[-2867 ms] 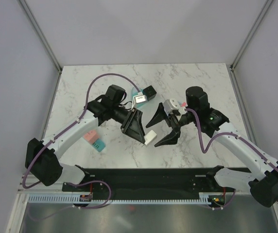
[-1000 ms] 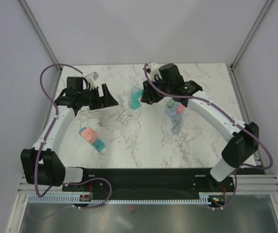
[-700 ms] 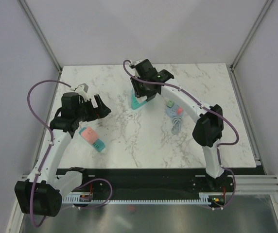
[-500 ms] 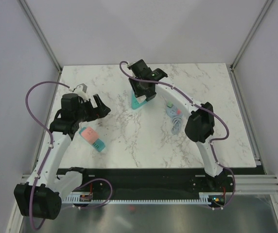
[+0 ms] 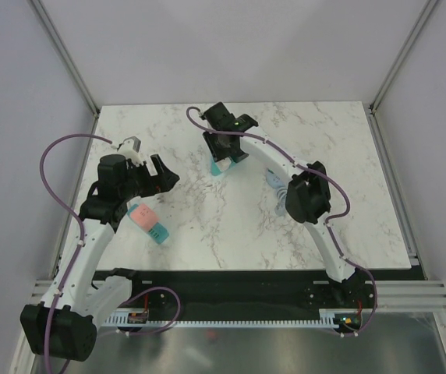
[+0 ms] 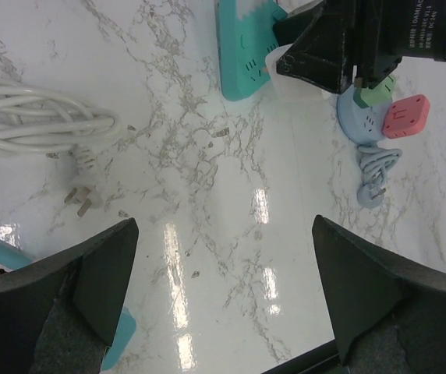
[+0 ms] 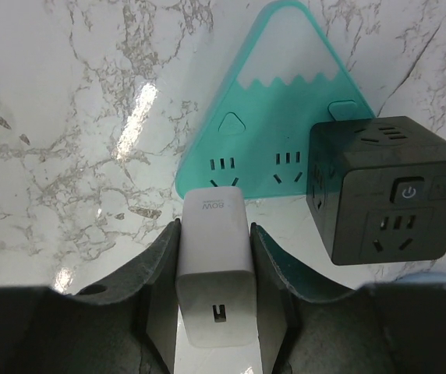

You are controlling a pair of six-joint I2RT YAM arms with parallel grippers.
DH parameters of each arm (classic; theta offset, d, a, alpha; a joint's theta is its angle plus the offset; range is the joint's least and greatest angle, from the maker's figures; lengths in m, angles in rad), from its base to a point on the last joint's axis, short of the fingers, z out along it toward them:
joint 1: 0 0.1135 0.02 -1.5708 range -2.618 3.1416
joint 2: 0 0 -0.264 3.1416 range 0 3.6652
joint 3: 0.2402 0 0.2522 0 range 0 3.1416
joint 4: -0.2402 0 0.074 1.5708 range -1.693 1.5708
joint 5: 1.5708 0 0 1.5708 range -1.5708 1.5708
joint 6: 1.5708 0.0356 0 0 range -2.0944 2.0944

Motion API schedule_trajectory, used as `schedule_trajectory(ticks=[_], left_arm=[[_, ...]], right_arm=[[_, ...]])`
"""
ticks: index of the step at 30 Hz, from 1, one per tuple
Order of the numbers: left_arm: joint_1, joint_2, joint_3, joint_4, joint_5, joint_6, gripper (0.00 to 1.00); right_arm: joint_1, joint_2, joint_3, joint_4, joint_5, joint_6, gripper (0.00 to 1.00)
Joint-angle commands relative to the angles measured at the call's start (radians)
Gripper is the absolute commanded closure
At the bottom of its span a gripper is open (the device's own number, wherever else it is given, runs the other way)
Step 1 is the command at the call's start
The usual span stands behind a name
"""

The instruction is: Insert the plug

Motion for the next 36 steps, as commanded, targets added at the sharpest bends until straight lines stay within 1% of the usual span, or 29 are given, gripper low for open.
schedule_trajectory(ticks=[1,12,19,30,36], left_arm=[[-0.002,-0.011,0.004,0.045,0.012,-0.018,0.0],[-0.004,-0.004,0.011,0.045,0.052,-0.017,0.0],[-0.002,-0.011,0.013,0.04,0.046,-0.013,0.0],[-0.002,-0.014,0.013,0.036,0.038,-0.01,0.0],[-0.004,-0.007,0.016,0.036,0.048,-0.015,0.0]], right_arm=[[0.002,0.021,0.048,0.029,-0.009,0.0,1.0],[0.002,0.074,0.071,0.035,0.001,-0.012,1.0],[-0.002,0.073,0.086,0.046,0.022,0.0,1.0],[-0.006,0.093,0.083,0.043,-0.002,0.032,1.0],[-0.011,0.102,0.072,0.026,0.042,0.031,1.0]])
